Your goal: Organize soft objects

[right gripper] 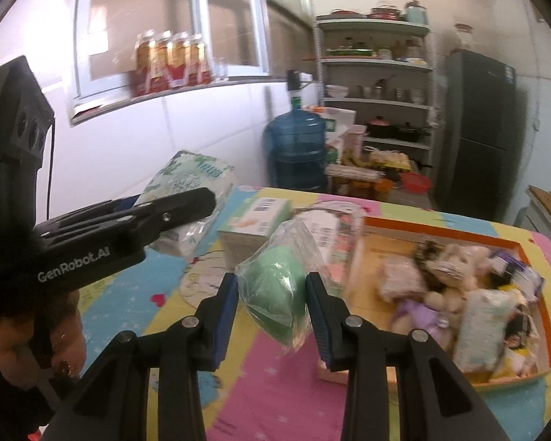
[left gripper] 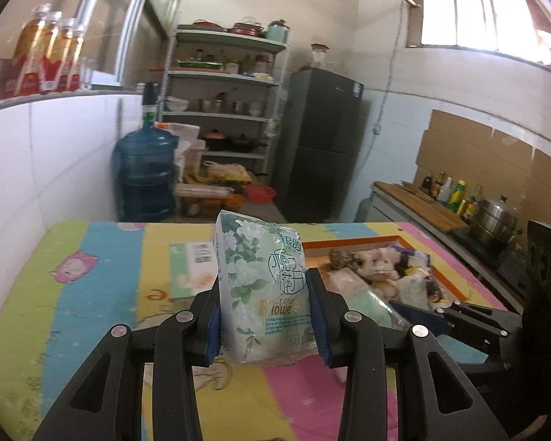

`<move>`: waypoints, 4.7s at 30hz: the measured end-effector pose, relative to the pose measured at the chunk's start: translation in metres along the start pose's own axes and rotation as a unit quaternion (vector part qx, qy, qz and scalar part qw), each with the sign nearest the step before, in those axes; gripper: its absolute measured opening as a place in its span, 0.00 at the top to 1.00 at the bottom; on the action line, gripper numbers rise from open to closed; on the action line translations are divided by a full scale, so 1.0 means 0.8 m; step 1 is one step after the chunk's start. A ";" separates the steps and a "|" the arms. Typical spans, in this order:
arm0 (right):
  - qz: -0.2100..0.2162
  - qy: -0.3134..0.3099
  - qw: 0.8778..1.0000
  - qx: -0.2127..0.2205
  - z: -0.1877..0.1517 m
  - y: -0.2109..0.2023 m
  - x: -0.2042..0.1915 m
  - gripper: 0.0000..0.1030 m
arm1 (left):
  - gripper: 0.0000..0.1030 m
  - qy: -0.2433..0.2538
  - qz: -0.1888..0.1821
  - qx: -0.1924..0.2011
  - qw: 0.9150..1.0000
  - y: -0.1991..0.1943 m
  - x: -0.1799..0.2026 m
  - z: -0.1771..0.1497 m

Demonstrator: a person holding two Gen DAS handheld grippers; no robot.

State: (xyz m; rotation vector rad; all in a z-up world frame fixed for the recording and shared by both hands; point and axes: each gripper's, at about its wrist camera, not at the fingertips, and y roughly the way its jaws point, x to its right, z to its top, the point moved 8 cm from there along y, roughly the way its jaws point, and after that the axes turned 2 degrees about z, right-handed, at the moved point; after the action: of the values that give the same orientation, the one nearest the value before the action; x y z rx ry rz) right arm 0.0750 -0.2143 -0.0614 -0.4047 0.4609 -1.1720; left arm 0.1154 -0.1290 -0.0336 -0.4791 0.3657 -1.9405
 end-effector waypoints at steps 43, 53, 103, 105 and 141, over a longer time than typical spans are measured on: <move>-0.111 0.111 0.986 0.063 -0.003 -0.077 0.291 0.63 | 0.61 0.018 -0.047 -0.090 0.995 0.150 0.184 -0.067; -0.092 0.108 0.989 0.044 0.012 -0.034 0.304 0.63 | 0.61 0.015 -0.044 -0.106 0.993 0.168 0.186 -0.085; -0.085 0.122 0.988 0.034 0.011 -0.010 0.304 0.47 | 0.42 -0.002 -0.054 -0.081 0.995 0.133 0.164 -0.068; -0.087 0.121 0.988 0.037 0.012 -0.015 0.300 0.47 | 0.42 0.000 -0.059 -0.078 0.995 0.128 0.166 -0.067; -0.084 0.086 0.989 0.080 -0.001 -0.088 0.134 0.47 | 0.42 -0.020 0.043 0.010 0.999 -0.023 0.068 -0.058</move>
State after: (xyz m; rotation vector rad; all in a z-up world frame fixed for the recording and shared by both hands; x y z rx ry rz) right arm 0.0538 -0.3383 -0.0392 -0.2063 0.4851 -1.4042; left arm 0.0581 -0.1696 -0.0568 -0.4809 0.3359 -1.8472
